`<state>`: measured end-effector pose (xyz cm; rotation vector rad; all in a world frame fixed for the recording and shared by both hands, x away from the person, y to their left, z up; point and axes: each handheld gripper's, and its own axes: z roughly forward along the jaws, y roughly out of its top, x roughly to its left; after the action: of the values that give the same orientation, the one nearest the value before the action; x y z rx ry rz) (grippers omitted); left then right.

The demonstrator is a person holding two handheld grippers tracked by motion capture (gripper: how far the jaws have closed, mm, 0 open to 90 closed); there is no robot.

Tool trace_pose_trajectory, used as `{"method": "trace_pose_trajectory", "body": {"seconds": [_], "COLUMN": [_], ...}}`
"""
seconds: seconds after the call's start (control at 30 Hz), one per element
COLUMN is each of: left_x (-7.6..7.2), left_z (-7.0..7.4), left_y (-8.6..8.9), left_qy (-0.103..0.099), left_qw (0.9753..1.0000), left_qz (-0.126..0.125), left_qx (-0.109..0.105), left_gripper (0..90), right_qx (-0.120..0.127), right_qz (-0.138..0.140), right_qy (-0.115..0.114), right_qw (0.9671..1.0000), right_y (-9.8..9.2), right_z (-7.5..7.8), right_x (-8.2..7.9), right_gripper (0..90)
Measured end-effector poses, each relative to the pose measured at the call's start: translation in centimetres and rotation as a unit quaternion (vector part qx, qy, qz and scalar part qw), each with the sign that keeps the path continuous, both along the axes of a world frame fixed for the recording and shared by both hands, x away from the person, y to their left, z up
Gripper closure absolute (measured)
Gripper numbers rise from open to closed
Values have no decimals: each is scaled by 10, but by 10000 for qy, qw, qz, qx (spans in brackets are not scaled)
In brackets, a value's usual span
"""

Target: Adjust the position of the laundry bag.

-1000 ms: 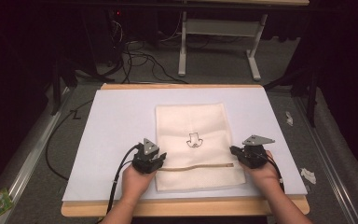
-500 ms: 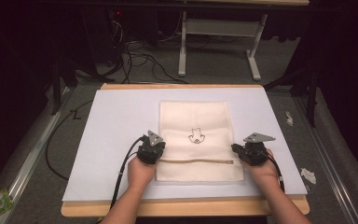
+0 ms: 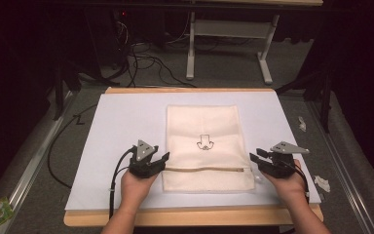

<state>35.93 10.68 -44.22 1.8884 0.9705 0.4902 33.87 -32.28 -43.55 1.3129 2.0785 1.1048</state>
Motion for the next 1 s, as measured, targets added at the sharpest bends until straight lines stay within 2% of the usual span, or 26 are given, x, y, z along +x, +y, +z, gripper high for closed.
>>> {"method": "trace_pose_trajectory", "body": {"seconds": [0.03, 0.13, 0.17, 0.2, 0.23, 0.27, 0.3, 0.33, 0.37, 0.43, 0.47, 0.57, 0.67, 0.7, 0.87, 1.0], "left_x": [-6, -28, -33, -36, -35, -34, -33, -32, -32, -31, -32, -31, -28, -28, -29, -30], "left_z": [0, -4, -6, -7, -4, -1, 2, 4, 5, 2, -2, -4, -2, -2, -3, -3], "left_y": [1, 8, 10, 11, 12, 10, 9, 8, 6, 5, 5, 6, 9, 9, 6, 5], "left_qy": [-39, -229, -311, -364, -355, -370, -447, -507, -519, -485, -476, -458, -342, -344, -363, -365], "left_qw": [10000, 9984, 9980, 9982, 9987, 9988, 9986, 9983, 9982, 9982, 9977, 9976, 9987, 9987, 9983, 9982], "left_qz": [-65, -335, -323, -291, -278, -276, -270, -275, -290, -362, -430, -429, -375, -369, -437, -449], "left_qx": [44, 400, 444, 370, 255, 141, 66, -2, -49, 27, 215, 294, 0, -34, 122, 126], "left_gripper": [438, 382, 356, 338, 327, 313, 302, 300, 300, 299, 298, 298, 298, 298, 301, 303], "right_qx": [-32, -35, 19, 151, 321, 438, 454, 300, 300, 320, 244, 230, 237, 230, 57, -85], "right_qz": [21, 34, -36, -156, -240, -233, -129, -105, -105, -77, -62, -56, -81, -56, 125, 191], "right_qy": [5, -27, -95, -145, -132, 12, 75, 71, 71, 189, 255, 318, 342, 342, 430, 536], "right_qw": [10000, 10000, 9999, 9997, 9991, 9988, 9989, 9995, 9995, 9993, 9994, 9992, 9991, 9991, 9990, 9983], "right_y": [-3, -11, -14, -17, -19, -20, -18, -16, -16, -15, -15, -16, -16, -15, -4, 4], "right_z": [1, 4, 3, 1, -4, -7, -9, -12, -12, -17, -21, -23, -25, -26, -30, -35], "right_x": [-5, -19, -24, -28, -30, -30, -28, -26, -26, -23, -22, -22, -21, -20, -18, -15], "right_gripper": [617, 594, 576, 560, 557, 552, 547, 551, 551, 538, 513, 502, 500, 501, 509, 535]}}
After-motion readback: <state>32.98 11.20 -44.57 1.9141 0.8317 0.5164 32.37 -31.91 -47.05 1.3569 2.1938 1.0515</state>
